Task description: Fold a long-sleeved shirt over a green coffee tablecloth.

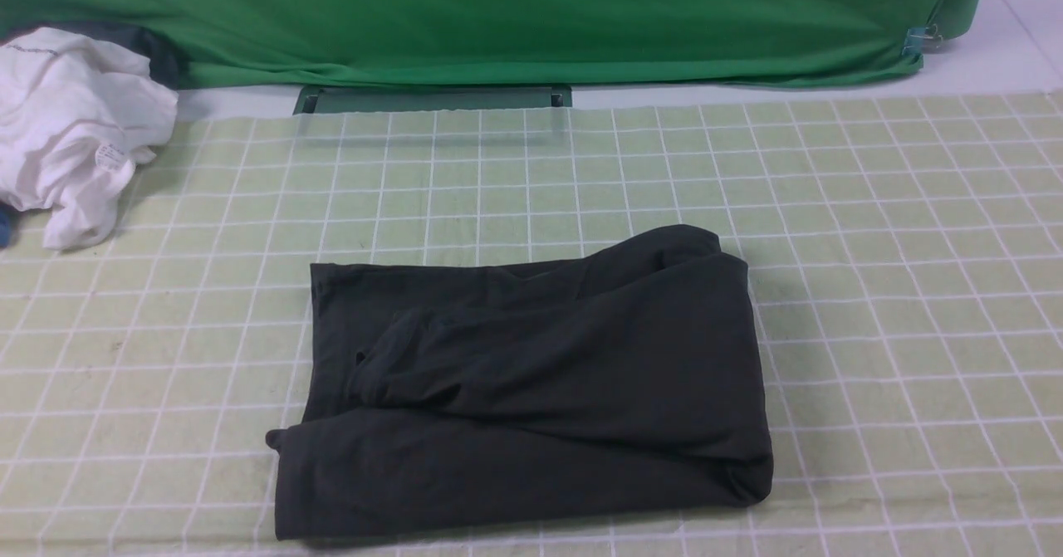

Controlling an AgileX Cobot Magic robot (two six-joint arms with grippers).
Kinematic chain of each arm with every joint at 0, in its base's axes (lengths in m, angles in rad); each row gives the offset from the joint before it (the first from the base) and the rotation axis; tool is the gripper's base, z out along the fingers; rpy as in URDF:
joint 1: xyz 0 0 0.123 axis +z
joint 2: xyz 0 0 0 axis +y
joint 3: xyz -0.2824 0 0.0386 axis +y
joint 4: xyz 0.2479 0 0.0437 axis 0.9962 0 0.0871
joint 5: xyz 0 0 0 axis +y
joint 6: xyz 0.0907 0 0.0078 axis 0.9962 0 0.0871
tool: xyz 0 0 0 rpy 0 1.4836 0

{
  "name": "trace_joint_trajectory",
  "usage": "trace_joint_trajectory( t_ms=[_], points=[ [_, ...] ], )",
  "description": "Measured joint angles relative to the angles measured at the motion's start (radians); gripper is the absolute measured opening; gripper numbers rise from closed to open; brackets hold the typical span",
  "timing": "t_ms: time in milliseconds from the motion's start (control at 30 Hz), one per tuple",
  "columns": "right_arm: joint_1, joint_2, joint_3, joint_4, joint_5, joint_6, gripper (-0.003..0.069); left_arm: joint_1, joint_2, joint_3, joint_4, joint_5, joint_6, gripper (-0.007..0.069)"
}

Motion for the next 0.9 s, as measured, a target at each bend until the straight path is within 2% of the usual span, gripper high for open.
trace_joint_trajectory(
  t_ms=[200,367,433,567,700,900],
  points=[
    [0.000,0.000,0.000,0.000,0.000,0.000,0.0237,0.000,0.000,0.000,-0.096,-0.093,-0.043,0.0016],
    [0.000,0.000,0.000,0.000,0.000,0.000,0.0237,0.000,0.000,0.032,-0.106,-0.111,-0.061,0.0016],
    [0.000,0.000,0.000,0.000,0.000,0.000,0.0237,0.000,-0.004,0.065,-0.093,-0.129,-0.088,0.0016],
    [0.000,0.000,0.000,0.000,0.000,0.000,0.0237,0.001,-0.037,0.222,0.028,-0.292,-0.268,0.0016],
    [0.000,0.000,0.000,0.000,0.000,0.000,0.0237,0.005,-0.045,0.332,0.129,-0.409,-0.387,0.0016],
    [0.000,0.000,0.000,0.000,0.000,0.000,0.0237,0.088,-0.045,0.407,0.166,-0.438,-0.422,0.0016]
  ],
)
